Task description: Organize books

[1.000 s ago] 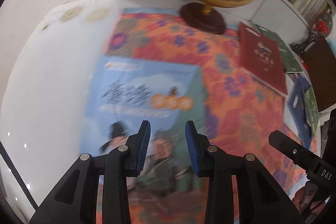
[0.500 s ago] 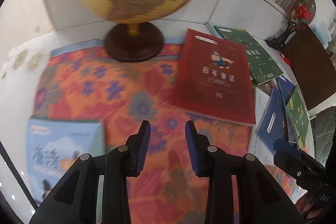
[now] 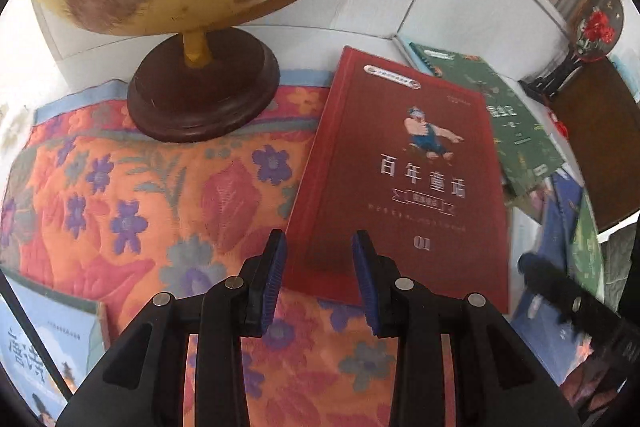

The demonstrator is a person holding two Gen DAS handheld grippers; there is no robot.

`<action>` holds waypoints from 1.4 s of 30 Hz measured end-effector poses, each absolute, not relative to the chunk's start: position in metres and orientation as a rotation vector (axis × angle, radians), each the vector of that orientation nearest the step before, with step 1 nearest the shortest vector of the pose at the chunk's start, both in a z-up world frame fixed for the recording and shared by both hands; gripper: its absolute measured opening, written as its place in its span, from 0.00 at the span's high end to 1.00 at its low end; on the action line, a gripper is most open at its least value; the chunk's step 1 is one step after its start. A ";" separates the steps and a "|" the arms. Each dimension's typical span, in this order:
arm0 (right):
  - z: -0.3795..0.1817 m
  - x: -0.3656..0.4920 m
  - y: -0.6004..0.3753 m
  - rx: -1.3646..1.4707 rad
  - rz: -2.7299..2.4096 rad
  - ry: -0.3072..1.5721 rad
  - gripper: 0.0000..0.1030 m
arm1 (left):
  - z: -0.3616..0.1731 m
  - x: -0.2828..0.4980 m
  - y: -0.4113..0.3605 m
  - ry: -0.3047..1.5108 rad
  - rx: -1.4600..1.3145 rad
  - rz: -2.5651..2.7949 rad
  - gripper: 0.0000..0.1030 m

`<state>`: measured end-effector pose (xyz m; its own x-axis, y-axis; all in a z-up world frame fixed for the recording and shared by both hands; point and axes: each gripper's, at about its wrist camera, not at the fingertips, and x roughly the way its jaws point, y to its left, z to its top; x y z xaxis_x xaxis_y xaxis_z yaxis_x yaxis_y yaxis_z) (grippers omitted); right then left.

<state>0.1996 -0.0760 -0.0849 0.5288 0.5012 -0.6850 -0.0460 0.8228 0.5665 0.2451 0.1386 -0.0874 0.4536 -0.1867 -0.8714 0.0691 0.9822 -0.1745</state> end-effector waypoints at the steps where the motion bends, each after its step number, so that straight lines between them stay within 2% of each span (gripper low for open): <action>1: -0.085 0.204 -0.076 0.521 0.335 0.957 0.44 | -0.088 0.246 0.137 1.084 -0.100 -0.152 0.69; 9: -0.090 0.237 -0.066 0.514 0.276 0.975 0.43 | -0.092 0.258 0.141 1.087 -0.128 -0.161 0.69; 23: -0.094 0.242 -0.066 0.535 0.332 1.011 0.41 | -0.089 0.251 0.136 1.093 -0.093 -0.191 0.67; 30: -0.094 0.215 -0.066 0.521 0.388 1.070 0.41 | -0.088 0.218 0.139 1.137 -0.114 -0.177 0.67; 42: -0.097 0.128 -0.064 0.540 0.444 1.157 0.41 | -0.089 0.114 0.142 1.236 -0.124 -0.168 0.67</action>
